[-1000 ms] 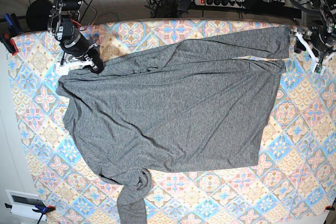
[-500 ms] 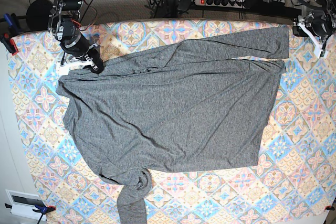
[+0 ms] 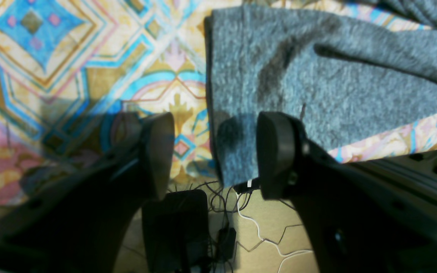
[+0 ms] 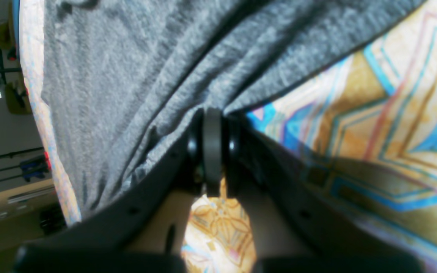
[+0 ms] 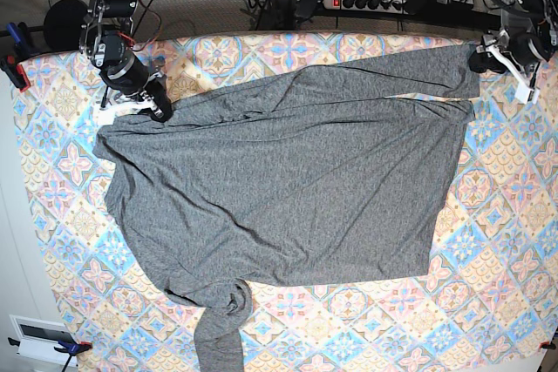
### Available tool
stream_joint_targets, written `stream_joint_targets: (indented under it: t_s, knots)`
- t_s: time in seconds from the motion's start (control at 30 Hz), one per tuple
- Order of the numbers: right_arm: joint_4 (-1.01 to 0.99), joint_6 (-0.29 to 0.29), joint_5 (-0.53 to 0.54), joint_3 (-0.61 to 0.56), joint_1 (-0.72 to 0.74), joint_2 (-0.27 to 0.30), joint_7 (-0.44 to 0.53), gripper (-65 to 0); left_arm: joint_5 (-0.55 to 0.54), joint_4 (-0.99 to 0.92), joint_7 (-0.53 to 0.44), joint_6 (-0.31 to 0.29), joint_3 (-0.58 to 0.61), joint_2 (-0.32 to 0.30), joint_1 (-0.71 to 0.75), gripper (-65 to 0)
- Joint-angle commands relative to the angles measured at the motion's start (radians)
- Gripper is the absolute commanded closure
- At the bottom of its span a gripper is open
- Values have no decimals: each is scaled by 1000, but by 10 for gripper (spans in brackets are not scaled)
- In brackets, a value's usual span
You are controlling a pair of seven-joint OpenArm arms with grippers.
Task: Layout the t-shirt on the table in an organized manner, then fold the t-shirt properly
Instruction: 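Hold the shirt shoulder with the right gripper and the side edge with the left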
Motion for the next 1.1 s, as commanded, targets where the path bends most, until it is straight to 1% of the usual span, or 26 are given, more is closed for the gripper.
stream_joint_targets:
  t_s: [0.0, 0.23, 0.3, 0.47, 0.6, 0.73, 0.8, 0.83, 0.87, 0.97, 1.0, 1.07]
  knots:
    - [-11, -18, -23, -26, -10, -16, -112, 0, -17, 11, -5, -1, -9, -24, -1, -333]
    - [-11, -18, -23, -24, -10, -16, -112, 0, -16, 6, -3, -1, 2, -13, -1, -333]
    - [-11, -18, -23, -24, -10, -16, -112, 0, -16, 6, -3, -1, 43, -3, 0, -333]
    - [-11, -18, -23, -23, -10, -16, -112, 0, -16, 6, -9, -1, 152, -3, 20, -333]
    - [-11, -18, -23, -23, -10, -16, -112, 0, -17, 6, -9, -1, 181, -1, 23, -333]
    - [-11, -18, -23, -23, -10, -16, -112, 0, -17, 6, -9, -1, 183, -1, 23, -330]
    - [-11, -18, -23, -23, -10, -16, -112, 0, -16, 6, -9, -1, 183, -1, 25, -297]
    - [-11, -18, -23, -23, -10, -16, -112, 0, -16, 6, -9, -1, 183, -1, 25, -260]
    - [-11, -18, -23, -24, -10, -16, -112, 0, -16, 6, -9, -1, 183, -1, 25, -216]
    - [-11, -18, -23, -26, -10, -16, -112, 0, -14, 6, -9, -1, 183, -1, 25, -33]
    - [-11, -18, -23, -26, -10, -16, -112, 0, -11, 6, -9, -1, 183, -1, 25, 0]
    - [-11, -18, -23, -26, -8, -16, -112, 0, 4, 9, -9, -1, 183, -1, 25, 0]
